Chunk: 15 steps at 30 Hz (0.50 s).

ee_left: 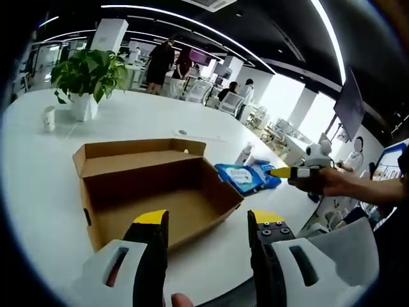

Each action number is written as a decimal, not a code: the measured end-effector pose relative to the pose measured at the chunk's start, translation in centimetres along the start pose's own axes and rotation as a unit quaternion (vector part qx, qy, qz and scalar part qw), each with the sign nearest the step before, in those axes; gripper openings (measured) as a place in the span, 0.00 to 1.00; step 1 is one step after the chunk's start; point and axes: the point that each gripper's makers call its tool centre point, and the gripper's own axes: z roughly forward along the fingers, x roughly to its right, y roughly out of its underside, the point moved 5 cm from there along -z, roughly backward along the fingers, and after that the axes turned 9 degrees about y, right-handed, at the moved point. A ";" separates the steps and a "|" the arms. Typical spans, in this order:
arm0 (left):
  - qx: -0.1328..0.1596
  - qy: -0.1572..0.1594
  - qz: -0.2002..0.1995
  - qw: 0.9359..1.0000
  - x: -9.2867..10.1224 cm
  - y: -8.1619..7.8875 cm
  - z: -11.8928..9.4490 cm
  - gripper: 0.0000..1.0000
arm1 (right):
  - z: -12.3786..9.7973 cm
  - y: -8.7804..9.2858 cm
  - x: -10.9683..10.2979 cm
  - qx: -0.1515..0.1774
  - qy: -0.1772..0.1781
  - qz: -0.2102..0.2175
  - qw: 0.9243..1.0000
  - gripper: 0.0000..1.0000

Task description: Operate the shoe box by opening the lid, removing the specified soft item, and placing it in the target area until the item is outside and the box remains undamaged.

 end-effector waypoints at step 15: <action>-0.002 -0.003 -0.001 1.000 0.0 0.1 0.1 0.51 | 0.2 0.9 -2.7 0.016 -0.016 0.029 0.999 0.44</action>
